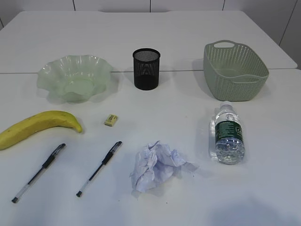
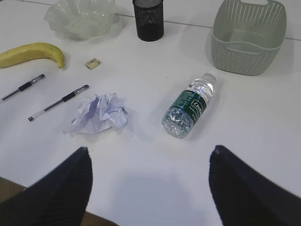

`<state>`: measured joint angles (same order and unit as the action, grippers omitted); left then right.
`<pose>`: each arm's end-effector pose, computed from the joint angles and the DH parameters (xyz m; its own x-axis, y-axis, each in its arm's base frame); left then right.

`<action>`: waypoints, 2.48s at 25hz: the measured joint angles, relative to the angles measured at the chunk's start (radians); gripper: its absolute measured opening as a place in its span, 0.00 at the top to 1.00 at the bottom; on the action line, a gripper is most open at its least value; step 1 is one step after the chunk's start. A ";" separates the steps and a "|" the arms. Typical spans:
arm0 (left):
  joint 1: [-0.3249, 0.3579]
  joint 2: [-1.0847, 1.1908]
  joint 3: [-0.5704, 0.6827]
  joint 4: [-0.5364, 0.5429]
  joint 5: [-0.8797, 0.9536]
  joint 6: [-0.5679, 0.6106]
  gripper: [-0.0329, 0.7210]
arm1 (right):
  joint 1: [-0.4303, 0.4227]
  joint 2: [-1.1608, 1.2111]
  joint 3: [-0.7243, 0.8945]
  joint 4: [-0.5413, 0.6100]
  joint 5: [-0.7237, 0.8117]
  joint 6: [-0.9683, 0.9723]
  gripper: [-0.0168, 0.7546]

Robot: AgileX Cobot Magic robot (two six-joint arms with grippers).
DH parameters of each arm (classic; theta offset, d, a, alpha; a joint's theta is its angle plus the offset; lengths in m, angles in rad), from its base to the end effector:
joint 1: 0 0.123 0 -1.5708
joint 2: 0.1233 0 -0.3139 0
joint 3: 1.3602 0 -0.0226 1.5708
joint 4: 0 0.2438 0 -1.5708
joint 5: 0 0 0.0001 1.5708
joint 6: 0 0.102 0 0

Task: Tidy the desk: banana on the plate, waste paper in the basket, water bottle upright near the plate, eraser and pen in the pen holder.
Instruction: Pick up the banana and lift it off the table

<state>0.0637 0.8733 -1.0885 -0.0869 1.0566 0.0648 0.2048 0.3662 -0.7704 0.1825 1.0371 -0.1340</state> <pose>0.1299 0.0006 0.4112 -0.6821 -0.0216 -0.7310 0.0066 0.9993 -0.0356 0.0102 0.0184 0.3538 -0.4881 -0.1421 -0.8611 -0.3522 0.9348 0.0454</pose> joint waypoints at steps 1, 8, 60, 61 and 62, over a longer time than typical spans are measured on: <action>0.000 0.028 -0.020 0.002 0.002 0.003 0.26 | 0.000 0.000 0.000 0.000 0.000 0.000 0.24; 0.000 0.239 -0.101 0.002 0.015 0.020 0.27 | 0.000 0.000 0.000 0.023 0.000 -0.001 0.24; -0.112 0.869 -0.180 0.133 -0.216 0.218 0.27 | 0.000 0.000 0.000 0.067 0.020 -0.002 0.24; -0.112 0.879 -0.184 0.134 -0.216 0.218 0.27 | 0.000 0.000 0.000 0.067 0.020 -0.002 0.24; -0.112 0.890 -0.191 0.137 -0.216 0.218 0.27 | 0.000 0.000 0.000 0.067 0.020 -0.002 0.24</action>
<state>-0.0481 1.7636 -1.2798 0.0500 0.8403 0.2826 0.2048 0.3662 -0.7704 0.2495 1.0571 -0.1362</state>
